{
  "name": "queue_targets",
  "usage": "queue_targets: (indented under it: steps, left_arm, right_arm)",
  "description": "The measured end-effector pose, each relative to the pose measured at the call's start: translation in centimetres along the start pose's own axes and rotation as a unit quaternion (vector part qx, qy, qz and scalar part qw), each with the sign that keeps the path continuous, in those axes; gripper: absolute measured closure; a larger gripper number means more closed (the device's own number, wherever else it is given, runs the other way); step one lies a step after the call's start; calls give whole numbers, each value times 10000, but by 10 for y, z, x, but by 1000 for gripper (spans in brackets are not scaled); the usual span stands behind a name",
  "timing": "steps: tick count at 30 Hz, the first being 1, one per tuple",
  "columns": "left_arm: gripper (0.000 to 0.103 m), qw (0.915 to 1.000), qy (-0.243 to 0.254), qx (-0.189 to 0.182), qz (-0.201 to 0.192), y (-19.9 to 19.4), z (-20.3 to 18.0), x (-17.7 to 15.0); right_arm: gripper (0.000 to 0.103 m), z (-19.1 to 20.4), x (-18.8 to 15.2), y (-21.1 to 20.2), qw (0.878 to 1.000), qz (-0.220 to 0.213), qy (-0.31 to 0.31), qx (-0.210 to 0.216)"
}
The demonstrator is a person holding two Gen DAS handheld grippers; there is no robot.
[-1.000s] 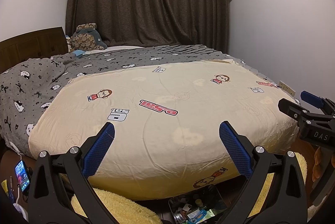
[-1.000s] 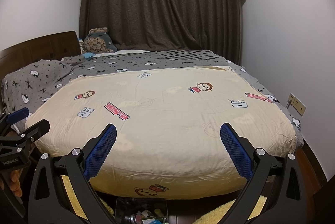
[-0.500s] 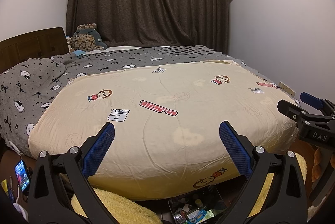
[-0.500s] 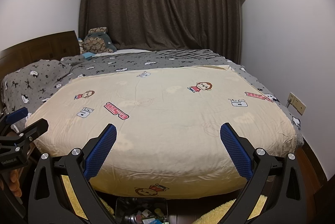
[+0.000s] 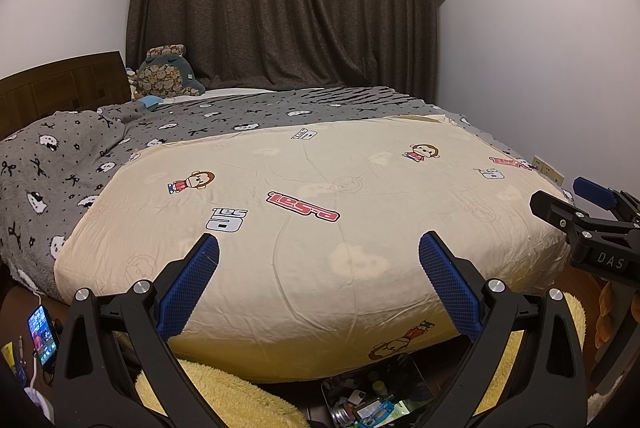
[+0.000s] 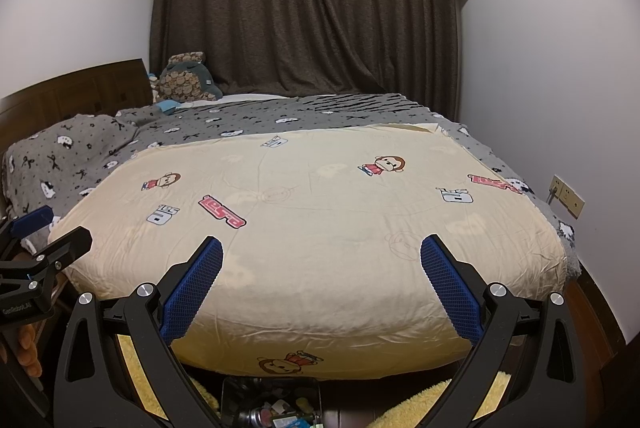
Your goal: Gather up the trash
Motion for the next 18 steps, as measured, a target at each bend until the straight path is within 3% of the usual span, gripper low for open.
queue_targets:
  steps: [18]
  left_arm:
    - [8, 10000, -7, 2, 1, 0, 0, 1]
  right_arm:
    - [4, 1, -1, 0, 10000, 10, 4, -12]
Point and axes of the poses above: each gripper's, at about its wrist camera, not at the fingertips, and y roughly the way its jaws point, z to its left, x to its top, the point moved 4 cm from there along y, roughly the way its jaws point, and after that the axes turned 15 degrees about x, right-handed, at the moved point
